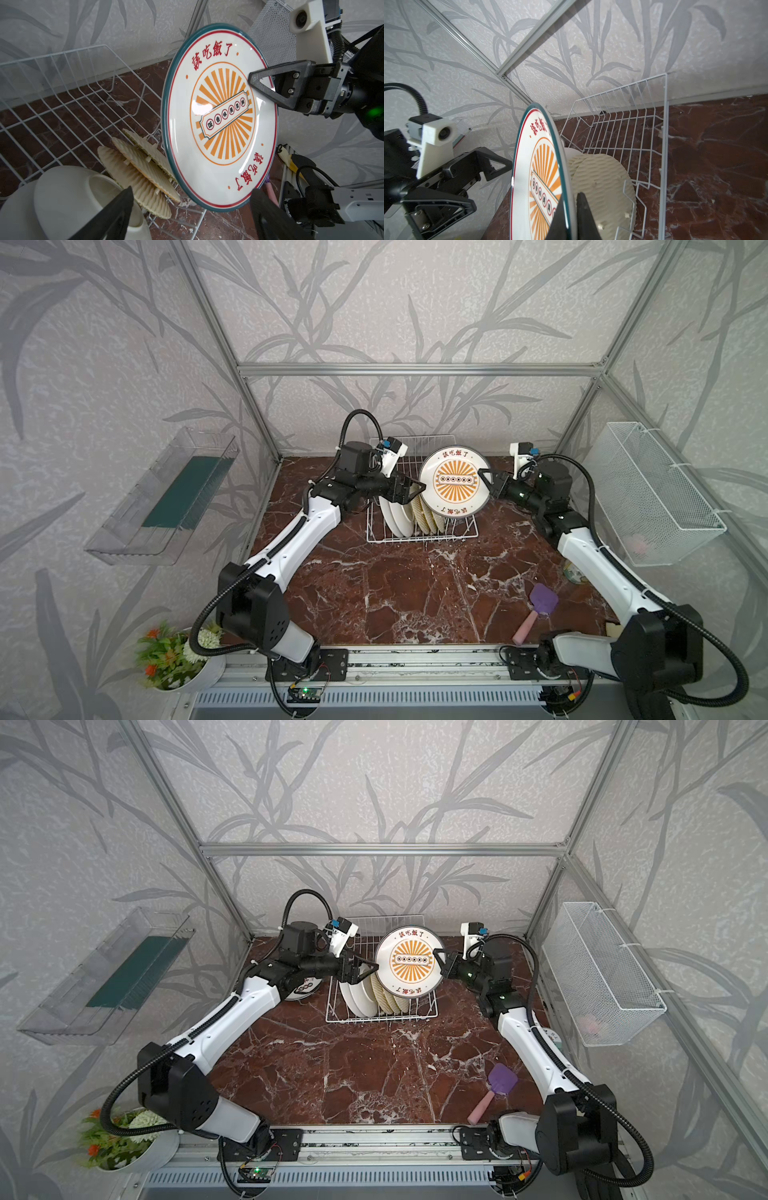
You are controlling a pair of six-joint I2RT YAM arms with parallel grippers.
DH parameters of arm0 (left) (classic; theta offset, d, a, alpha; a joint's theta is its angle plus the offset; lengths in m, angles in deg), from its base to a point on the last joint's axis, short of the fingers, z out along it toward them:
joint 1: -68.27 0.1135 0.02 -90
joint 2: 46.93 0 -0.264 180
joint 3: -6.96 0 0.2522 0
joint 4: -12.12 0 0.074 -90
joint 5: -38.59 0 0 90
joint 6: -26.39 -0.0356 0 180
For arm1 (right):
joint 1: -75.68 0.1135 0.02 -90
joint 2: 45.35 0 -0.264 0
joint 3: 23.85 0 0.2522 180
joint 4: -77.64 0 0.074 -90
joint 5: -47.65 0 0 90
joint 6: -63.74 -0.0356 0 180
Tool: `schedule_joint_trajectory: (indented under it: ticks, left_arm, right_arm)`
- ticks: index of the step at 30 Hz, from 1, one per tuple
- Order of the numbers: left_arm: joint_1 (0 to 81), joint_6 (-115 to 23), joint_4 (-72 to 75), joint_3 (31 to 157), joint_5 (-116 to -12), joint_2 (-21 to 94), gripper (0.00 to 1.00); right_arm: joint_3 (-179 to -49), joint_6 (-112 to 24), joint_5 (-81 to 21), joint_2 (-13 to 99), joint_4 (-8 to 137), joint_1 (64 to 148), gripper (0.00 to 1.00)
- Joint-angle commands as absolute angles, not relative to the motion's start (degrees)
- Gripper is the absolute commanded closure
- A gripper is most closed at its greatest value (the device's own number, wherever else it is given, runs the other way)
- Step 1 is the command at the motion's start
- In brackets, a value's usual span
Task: Unload the plates from the dish rack
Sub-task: Place the plate on the plate.
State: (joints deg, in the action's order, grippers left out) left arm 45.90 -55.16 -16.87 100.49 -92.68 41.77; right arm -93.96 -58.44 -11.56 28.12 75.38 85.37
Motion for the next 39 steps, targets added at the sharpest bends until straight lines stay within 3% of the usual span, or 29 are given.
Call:
schedule_joint_trajectory:
  ticks: [1, 10, 22, 32, 39]
  left_arm:
    - [46.2, -52.0, -14.9, 103.2, -97.6, 43.1, 0.12]
    - [46.2, -48.8, -9.8, 103.2, -101.4, 45.4, 0.24]
    - [46.2, -47.0, -6.6, 102.4, -102.8, 45.8, 0.61]
    - [46.1, -47.2, -6.8, 102.4, -102.6, 45.9, 0.62]
    - [46.2, -48.3, -8.4, 102.1, -102.2, 45.2, 0.83]
  right_arm:
    - [-93.5, -57.2, -7.5, 27.3, 84.5, 85.3, 1.0]
    - [-92.9, -57.0, -4.1, 28.9, 88.7, 85.5, 1.0]
    - [-93.3, -57.9, -1.7, 31.6, 90.4, 86.0, 1.0]
    - [-93.1, -59.1, 0.5, 32.7, 93.0, 86.1, 1.0]
    - [-93.1, -59.9, 0.7, 33.0, 93.8, 86.2, 1.0]
